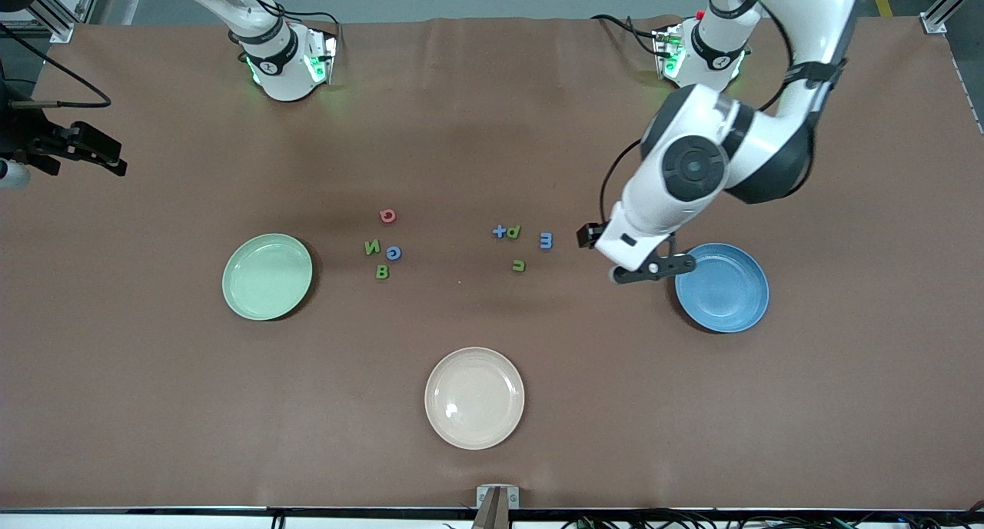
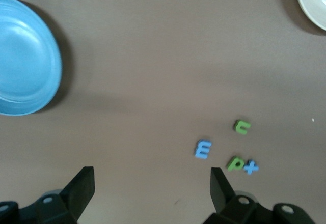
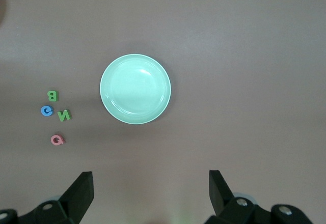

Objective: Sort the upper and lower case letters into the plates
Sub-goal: 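Reach the left gripper down to the blue E letter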

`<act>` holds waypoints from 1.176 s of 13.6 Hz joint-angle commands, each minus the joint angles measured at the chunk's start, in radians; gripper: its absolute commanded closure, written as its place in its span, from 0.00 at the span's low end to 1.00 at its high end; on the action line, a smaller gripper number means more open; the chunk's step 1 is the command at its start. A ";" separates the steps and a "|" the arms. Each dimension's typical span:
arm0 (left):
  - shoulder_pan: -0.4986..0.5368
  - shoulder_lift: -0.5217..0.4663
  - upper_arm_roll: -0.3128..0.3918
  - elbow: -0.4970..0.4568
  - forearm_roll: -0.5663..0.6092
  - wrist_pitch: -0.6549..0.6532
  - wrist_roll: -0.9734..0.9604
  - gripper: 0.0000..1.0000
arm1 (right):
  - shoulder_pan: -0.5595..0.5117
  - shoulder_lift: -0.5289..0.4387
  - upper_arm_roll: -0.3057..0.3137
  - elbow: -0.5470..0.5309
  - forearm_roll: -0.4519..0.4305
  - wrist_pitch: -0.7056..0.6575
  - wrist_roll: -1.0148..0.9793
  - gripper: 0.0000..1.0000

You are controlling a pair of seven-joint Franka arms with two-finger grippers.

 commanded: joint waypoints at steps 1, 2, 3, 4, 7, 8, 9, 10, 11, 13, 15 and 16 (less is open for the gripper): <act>-0.063 0.041 0.004 -0.062 0.043 0.149 -0.123 0.00 | 0.003 0.008 -0.007 0.013 0.020 0.000 0.000 0.00; -0.074 0.053 0.004 -0.084 0.043 0.196 -0.153 0.00 | 0.003 0.008 -0.007 0.013 0.029 0.002 -0.002 0.00; -0.088 0.059 0.004 -0.108 0.043 0.226 -0.168 0.00 | 0.003 0.008 -0.009 0.011 0.029 0.003 -0.003 0.00; -0.114 0.074 0.006 -0.125 0.043 0.236 -0.176 0.00 | 0.003 0.008 -0.007 0.013 0.029 0.003 -0.002 0.00; -0.162 0.119 0.013 -0.154 0.046 0.279 -0.188 0.00 | 0.003 0.007 -0.009 0.013 0.043 0.002 -0.002 0.00; -0.165 0.133 0.012 -0.154 0.087 0.293 -0.188 0.00 | 0.003 0.008 -0.009 0.014 0.046 0.000 0.000 0.00; -0.165 0.143 0.007 -0.157 0.137 0.309 -0.190 0.00 | 0.003 0.008 -0.009 0.016 0.046 -0.003 0.001 0.00; -0.165 0.148 0.006 -0.168 0.153 0.319 -0.190 0.00 | 0.003 0.008 -0.009 0.017 0.045 -0.004 0.003 0.00; -0.166 0.159 0.006 -0.174 0.156 0.334 -0.185 0.00 | 0.003 0.008 -0.009 0.025 0.045 -0.006 0.004 0.00; -0.166 0.182 0.006 -0.179 0.158 0.392 -0.184 0.01 | -0.002 0.019 -0.009 0.060 0.043 -0.011 0.006 0.00; -0.165 0.203 0.003 -0.187 0.159 0.426 -0.171 0.06 | -0.004 0.034 -0.010 0.069 0.043 -0.011 0.004 0.00; -0.166 0.203 0.003 -0.199 0.159 0.434 -0.161 0.06 | -0.014 0.037 -0.010 0.070 0.043 -0.011 -0.002 0.00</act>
